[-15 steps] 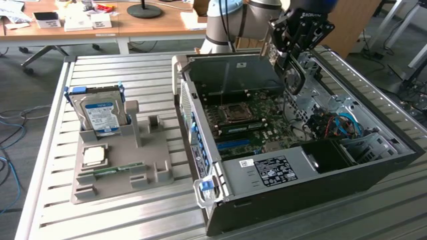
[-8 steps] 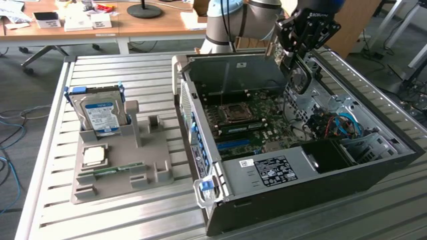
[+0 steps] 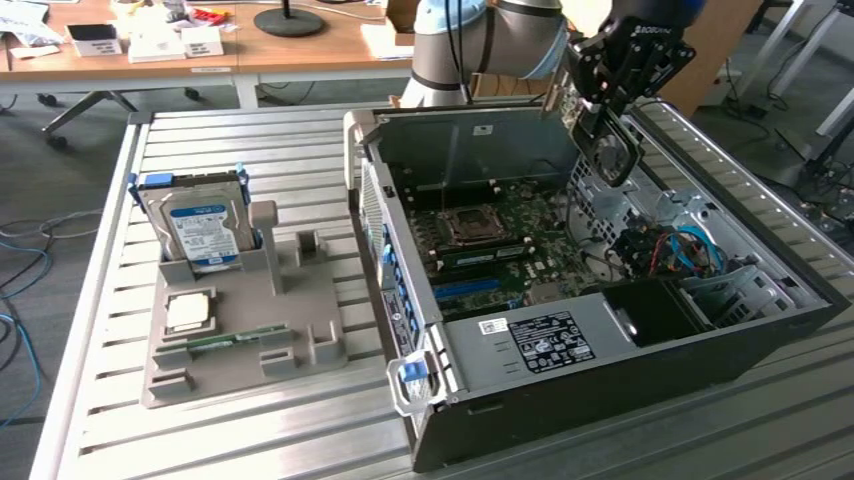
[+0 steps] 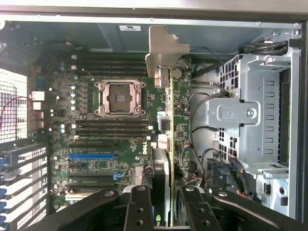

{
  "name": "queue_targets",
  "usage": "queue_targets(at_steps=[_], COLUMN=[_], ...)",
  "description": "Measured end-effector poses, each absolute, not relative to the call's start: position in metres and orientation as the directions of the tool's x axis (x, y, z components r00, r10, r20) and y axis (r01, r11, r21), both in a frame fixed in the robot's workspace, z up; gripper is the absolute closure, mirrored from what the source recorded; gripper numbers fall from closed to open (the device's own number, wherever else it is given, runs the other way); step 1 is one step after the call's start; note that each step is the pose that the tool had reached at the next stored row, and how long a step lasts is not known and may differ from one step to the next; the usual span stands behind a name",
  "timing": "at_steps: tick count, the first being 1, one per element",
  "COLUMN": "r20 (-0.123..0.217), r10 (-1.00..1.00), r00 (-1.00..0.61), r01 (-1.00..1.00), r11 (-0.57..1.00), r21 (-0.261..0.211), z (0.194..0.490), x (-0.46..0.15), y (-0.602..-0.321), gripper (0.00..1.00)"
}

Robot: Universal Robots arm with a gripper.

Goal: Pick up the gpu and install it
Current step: 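Pick up the gpu and move the gpu toward the slot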

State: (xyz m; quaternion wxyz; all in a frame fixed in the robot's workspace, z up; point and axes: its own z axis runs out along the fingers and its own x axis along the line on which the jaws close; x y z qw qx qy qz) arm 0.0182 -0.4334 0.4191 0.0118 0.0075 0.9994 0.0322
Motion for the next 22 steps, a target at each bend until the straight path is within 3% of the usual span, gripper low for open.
queue_targets(at_steps=[22], r20=[-0.023], r10=[0.053], r00=[-0.998], r01=[0.052], r11=[0.997], r21=[0.063], z=[0.419], x=[0.058], y=[-0.433], gripper=[0.73])
